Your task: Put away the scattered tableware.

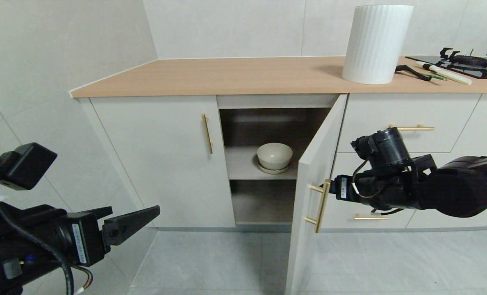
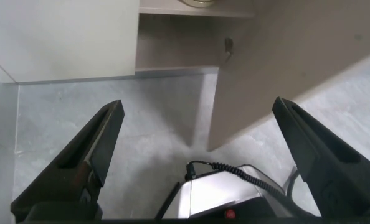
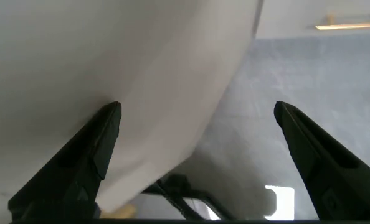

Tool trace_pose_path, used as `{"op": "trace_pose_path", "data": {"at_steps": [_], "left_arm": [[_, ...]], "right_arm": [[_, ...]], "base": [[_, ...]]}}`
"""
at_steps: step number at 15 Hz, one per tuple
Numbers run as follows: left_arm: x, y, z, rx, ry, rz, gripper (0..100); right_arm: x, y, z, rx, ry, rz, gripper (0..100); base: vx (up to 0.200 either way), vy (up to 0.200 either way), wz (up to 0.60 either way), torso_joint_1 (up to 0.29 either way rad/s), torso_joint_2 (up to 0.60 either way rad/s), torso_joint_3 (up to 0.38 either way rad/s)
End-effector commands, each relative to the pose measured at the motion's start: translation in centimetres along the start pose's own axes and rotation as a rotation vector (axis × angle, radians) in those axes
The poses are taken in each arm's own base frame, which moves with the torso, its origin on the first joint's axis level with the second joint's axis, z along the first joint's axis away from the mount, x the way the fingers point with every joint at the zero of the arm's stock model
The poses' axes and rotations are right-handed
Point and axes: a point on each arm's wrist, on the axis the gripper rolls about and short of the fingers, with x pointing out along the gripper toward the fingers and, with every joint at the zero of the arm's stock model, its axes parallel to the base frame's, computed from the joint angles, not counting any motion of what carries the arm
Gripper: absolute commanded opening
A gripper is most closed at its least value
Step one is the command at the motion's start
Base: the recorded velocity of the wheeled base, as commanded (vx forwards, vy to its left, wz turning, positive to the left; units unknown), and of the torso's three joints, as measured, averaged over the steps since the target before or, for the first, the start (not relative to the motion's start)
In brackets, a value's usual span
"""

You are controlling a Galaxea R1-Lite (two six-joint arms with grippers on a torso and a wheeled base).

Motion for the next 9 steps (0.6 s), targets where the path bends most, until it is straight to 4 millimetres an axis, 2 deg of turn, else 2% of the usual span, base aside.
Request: {"op": "trace_pose_path", "data": {"at_steps": [1,7,9], "left_arm": [[0.0,0.0,0.0,0.000,-0.001,-0.001,100],[0.1,0.0,-0.1,0.000,0.005,0.001,100],[0.2,0.0,-0.1,0.001,0.008,0.002,100]], "right_arm": [[1.4,0.4,-0.7,0.013,0.009,0.004,100],[4.4,1.5,-1.6,0.124,-0.045,0.051,100],[4.8,1.8,-1.8,0.127,-0.061,0.061,100]], "base": [[0.000,0.000,0.00,0.000,0.00,0.000],[0.000,0.000,0.00,0.000,0.00,0.000],[0.000,0.000,0.00,0.000,0.00,0.000]]}}
